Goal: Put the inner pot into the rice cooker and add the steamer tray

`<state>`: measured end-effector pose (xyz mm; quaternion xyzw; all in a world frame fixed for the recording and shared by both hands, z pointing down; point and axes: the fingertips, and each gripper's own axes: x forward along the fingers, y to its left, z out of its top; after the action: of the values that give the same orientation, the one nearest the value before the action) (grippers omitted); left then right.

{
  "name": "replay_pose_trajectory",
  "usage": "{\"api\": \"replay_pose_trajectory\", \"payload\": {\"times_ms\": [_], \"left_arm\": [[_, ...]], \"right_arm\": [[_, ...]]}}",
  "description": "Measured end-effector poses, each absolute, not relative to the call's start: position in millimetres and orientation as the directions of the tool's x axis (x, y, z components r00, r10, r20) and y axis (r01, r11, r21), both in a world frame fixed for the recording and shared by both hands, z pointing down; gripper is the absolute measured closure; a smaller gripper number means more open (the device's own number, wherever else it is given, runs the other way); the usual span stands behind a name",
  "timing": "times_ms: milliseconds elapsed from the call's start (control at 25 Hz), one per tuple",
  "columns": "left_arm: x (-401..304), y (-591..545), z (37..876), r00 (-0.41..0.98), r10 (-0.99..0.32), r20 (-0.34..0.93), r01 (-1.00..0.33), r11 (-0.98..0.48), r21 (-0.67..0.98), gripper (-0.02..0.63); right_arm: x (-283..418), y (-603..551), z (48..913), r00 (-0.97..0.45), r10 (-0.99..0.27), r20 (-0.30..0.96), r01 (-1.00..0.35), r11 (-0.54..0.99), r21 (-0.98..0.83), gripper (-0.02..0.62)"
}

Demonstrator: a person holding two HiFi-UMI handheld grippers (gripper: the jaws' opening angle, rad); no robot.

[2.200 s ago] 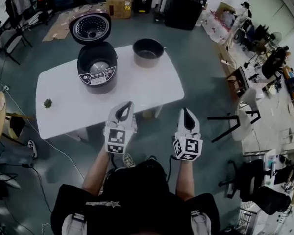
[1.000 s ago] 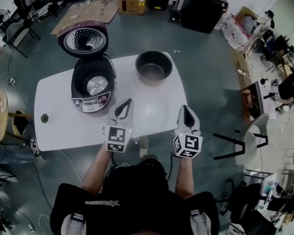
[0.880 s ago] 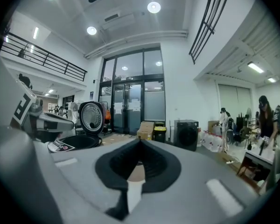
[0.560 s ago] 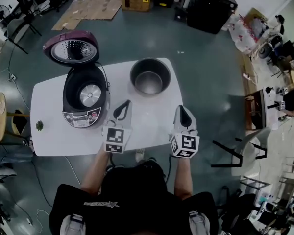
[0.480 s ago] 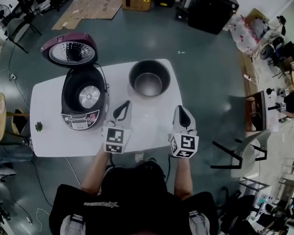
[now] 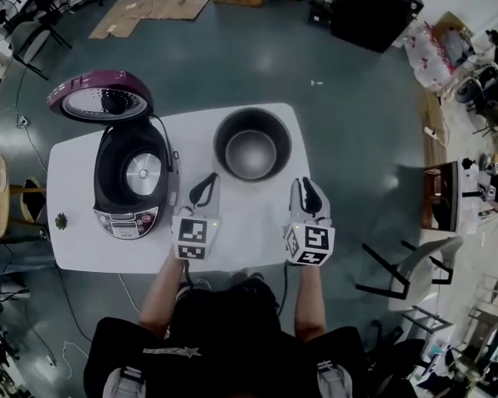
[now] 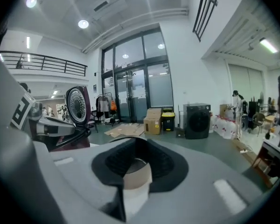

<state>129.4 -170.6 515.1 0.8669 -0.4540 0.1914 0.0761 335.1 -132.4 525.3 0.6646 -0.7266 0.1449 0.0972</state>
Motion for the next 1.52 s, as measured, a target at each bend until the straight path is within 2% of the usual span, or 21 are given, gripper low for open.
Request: {"api": "replay_pose_trajectory", "payload": {"times_ms": [80,160,280,400,1080,1520], "left_arm": [[128,-182,526,0.494,-0.759,0.424,-0.836,-0.549,-0.010,0.581],[132,-191,541,0.493,-0.740,0.457,-0.841,-0.540,0.033,0.412],[137,-200,563,0.498,-0.704,0.506,-0.843,-0.531,0.090,0.337],[142,-208,577,0.505,-0.683,0.528,-0.842,-0.524,0.128,0.306],[145,-244,634,0.474,-0.663,0.580,-0.861,-0.488,0.146,0.296],[146,-246,654,0.474,-0.655,0.588,-0.865,-0.472,0.172,0.303]], "right_arm": [[332,-145,539,-0.139,-0.919,0.369,-0.987,0.100,-0.123,0.448],[331,-157,553,-0.166,-0.905,0.391,-0.980,0.110,-0.163,0.419],[331,-171,570,-0.180,-0.894,0.410,-0.973,0.100,-0.209,0.374],[333,-184,582,-0.175,-0.890,0.422,-0.971,0.084,-0.225,0.357],[339,-224,643,-0.185,-0.846,0.501,-0.971,0.076,-0.229,0.357],[334,-229,654,-0.225,-0.837,0.500,-0.962,0.110,-0.249,0.357]]}}
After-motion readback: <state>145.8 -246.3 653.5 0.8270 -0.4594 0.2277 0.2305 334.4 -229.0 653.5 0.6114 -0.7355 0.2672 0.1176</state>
